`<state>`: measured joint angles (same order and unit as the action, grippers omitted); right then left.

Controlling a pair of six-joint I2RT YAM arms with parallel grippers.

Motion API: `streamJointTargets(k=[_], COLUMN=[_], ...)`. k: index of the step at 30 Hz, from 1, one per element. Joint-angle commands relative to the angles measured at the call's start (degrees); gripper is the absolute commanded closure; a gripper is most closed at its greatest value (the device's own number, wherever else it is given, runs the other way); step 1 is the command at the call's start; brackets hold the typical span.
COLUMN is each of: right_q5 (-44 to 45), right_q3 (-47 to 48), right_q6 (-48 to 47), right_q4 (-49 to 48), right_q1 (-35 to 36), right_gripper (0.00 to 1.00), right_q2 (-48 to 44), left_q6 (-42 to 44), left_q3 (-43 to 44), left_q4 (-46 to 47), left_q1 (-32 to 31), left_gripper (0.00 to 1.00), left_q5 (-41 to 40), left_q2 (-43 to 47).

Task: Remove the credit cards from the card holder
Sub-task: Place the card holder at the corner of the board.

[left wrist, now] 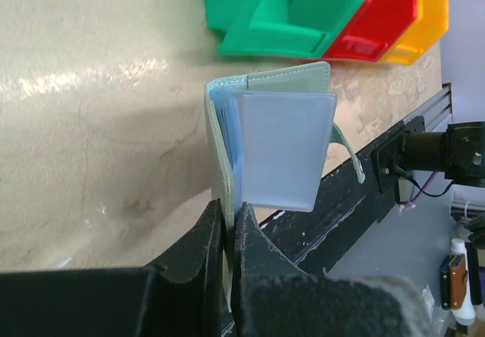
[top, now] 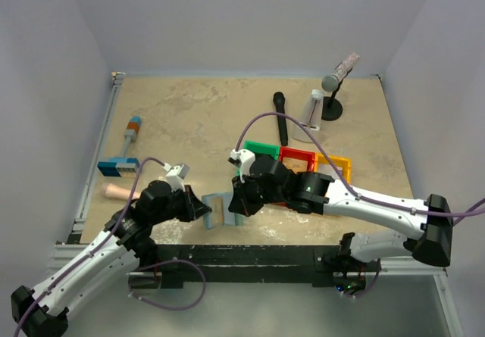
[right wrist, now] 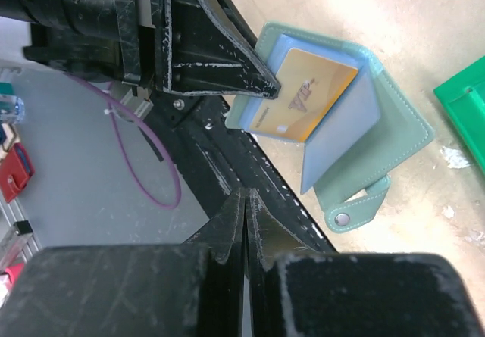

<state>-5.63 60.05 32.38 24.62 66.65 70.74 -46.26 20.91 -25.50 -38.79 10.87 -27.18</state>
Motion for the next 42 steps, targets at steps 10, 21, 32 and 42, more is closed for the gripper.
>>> streamJointTargets(k=[10, 21, 32, 42], right_q5=[-1.32, -0.7, -4.04, -7.47], right_q3=[-2.13, -5.11, -6.97, -8.37], right_q6=[2.78, 8.13, 10.16, 10.86], right_q4=[-6.0, -4.23, -4.14, -5.37], right_q1=[0.49, -2.58, -4.69, -6.89], right_gripper=[1.0, 1.0, 1.0, 1.0], right_q2=[10.9, 16.18, 20.05, 21.37], left_q6=[-5.51, -4.28, -6.12, -4.19], left_q3=[-6.4, -7.81, -7.29, -2.8], left_q4=[11.61, 13.63, 13.21, 8.53], left_q1=[-0.77, -0.85, -0.77, -0.68], left_gripper=[1.0, 1.0, 1.0, 1.0], left_q5=[3.54, 2.57, 0.39, -3.32], left_q2=[-1.47, -5.86, -10.52, -14.91])
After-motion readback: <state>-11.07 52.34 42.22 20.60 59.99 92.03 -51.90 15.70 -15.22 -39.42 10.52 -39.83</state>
